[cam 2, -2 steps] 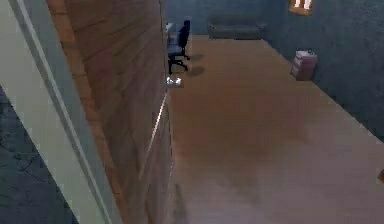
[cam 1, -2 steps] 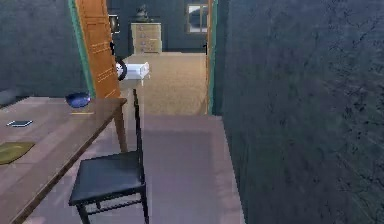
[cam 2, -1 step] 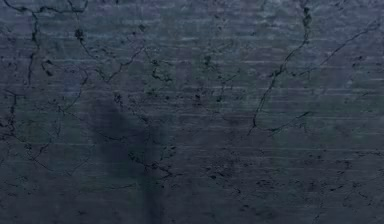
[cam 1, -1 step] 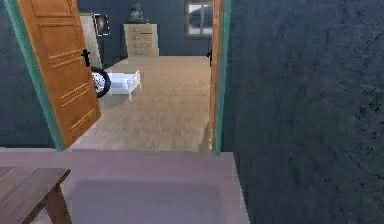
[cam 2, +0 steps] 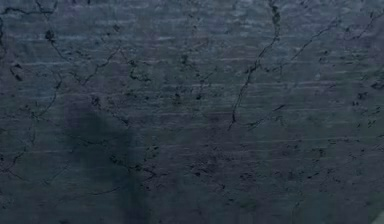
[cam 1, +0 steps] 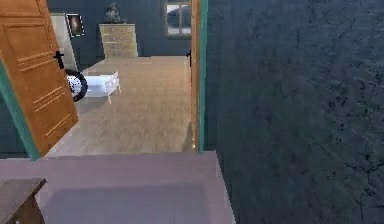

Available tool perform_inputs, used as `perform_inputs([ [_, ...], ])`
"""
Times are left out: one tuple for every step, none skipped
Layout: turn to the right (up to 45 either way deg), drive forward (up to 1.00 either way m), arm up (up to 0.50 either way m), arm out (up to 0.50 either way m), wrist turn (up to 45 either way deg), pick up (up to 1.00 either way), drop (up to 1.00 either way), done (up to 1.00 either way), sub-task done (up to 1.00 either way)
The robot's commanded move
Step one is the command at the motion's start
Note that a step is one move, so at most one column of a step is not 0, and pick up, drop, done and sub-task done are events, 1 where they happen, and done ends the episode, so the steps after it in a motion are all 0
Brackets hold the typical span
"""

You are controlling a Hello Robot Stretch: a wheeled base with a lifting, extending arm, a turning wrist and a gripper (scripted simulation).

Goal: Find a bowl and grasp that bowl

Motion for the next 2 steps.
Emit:
perform_inputs([
  [0.0,0.15,0.00,0.00,0.0,0.00,0.00,0.00,0.00],
  [-45.0,0.00,0.00,0.00,0.0,0.00,0.00,0.00,0.00],
])
